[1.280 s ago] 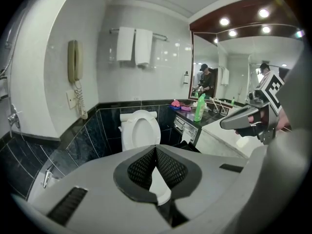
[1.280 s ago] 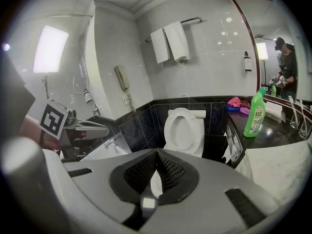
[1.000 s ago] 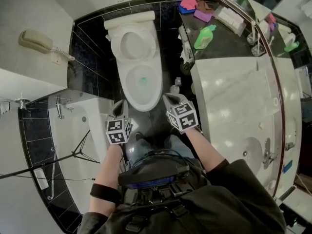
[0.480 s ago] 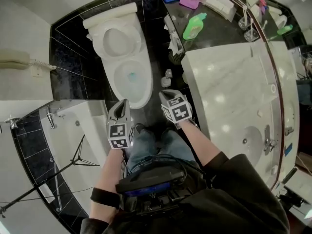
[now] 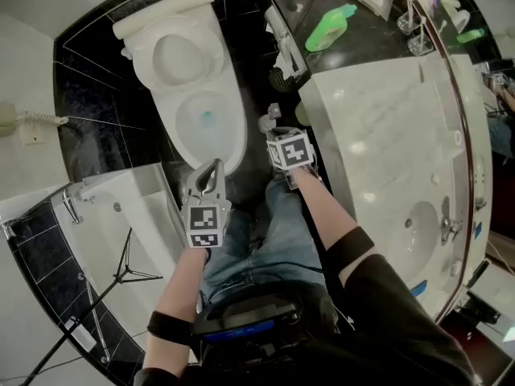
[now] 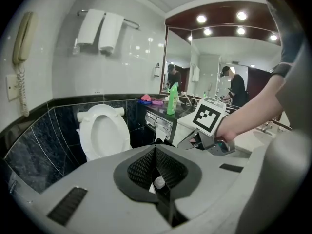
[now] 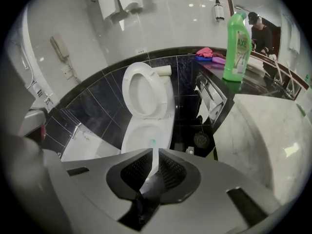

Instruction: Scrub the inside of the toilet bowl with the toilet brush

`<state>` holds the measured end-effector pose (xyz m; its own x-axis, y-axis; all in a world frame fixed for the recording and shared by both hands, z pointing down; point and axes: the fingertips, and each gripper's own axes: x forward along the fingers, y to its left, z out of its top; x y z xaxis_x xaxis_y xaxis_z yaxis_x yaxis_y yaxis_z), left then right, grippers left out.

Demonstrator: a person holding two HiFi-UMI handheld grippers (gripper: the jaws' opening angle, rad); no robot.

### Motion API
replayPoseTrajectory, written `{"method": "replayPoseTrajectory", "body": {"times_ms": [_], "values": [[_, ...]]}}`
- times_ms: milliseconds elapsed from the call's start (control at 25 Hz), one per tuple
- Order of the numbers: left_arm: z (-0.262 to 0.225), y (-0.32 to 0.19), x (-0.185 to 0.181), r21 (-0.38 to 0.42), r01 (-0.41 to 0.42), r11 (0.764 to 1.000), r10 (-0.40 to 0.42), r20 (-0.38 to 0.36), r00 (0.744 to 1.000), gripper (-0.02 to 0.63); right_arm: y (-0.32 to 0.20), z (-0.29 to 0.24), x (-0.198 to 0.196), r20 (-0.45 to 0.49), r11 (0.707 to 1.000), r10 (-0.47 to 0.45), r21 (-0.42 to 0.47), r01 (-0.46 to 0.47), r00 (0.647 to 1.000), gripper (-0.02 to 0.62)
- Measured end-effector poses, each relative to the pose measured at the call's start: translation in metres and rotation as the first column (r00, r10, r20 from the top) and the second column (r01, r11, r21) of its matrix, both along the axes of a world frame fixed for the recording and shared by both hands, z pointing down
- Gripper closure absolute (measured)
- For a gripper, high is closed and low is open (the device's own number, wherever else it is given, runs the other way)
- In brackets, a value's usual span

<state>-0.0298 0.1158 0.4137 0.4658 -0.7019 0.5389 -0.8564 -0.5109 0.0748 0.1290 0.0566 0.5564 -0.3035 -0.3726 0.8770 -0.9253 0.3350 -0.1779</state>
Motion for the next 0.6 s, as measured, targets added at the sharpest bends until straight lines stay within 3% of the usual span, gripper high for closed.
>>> {"method": "replayPoseTrajectory", "body": {"times_ms": [120,400,600], "values": [[0.02,-0.006,0.003,-0.012,0.015,1.0,-0.015,0.007,1.0,0.607,-0.013,0.041,0.014,-0.042,0.999,0.002,-0.044,-0.004,0.999,0.516],[0.081,-0.031,0.004,-0.051,0.087,0.995,-0.086,0.021,0.996,0.607,-0.052,0.137,0.031,-0.069,0.991,0.023,-0.128,-0.032,0.997,0.359],[0.12,-0.051,0.021,-0.065,0.091,0.994,-0.09,0.024,0.996,0.607,-0.072,0.191,0.043,-0.084,0.986,0.014,-0.163,-0.028,0.996,0.311]]}}
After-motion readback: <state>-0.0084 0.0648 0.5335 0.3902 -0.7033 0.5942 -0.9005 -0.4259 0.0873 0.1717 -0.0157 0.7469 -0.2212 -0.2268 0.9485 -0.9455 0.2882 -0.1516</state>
